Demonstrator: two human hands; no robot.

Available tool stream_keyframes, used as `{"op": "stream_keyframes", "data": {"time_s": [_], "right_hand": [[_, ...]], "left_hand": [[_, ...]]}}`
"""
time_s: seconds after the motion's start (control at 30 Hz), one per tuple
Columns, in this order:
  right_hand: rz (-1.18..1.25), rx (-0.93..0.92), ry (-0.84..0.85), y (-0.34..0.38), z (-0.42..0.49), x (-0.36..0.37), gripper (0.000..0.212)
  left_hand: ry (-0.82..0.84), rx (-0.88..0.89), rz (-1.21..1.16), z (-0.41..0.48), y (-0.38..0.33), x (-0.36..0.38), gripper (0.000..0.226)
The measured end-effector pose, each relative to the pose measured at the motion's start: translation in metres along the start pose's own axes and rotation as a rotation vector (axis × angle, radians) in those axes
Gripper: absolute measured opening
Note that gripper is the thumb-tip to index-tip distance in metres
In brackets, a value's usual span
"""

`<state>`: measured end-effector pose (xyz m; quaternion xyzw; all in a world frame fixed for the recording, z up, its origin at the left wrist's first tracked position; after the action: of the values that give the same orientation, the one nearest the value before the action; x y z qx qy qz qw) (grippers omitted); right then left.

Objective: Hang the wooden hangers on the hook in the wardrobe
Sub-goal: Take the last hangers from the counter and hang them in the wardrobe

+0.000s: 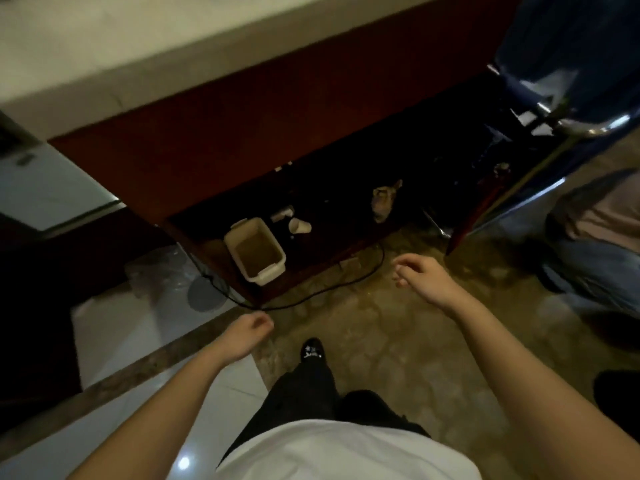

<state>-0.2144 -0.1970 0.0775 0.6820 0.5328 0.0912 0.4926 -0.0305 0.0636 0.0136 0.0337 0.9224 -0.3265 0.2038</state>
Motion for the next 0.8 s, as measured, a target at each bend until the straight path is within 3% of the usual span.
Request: {"op": "stream_keyframes", "data": {"time_s": [0.23,0.5,0.8], "right_hand": [[-0.161,-0.36,0.0,0.147,0.042,-0.038,0.023],[-0.185,-0.722,-0.107,0.318,0.036,-0.096,0.019],[-0.384,-0.82,-0.188,0.436,0.086,-0.125,0.021]], "left_hand": [[-0.003,0.293,0.138,-0.012,-0.172,-0.092,0.031],[-0.274,0.704,0.296,-0.073,-0.332,-0.221,0.021],[-0.609,0.709,0.431,-0.061,-0.4,-0.345,0.027]]}}
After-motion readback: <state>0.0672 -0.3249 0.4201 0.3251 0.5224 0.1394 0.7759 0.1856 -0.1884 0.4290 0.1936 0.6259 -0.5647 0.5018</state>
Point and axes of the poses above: each hand's wrist, its own z-axis towards the middle knuckle, its own x-axis out of the palm, y = z × x, the point moved 8 cm from there along z, towards the middle knuckle, and after that the axes turned 4 degrees about y, right-handed, at the moved point
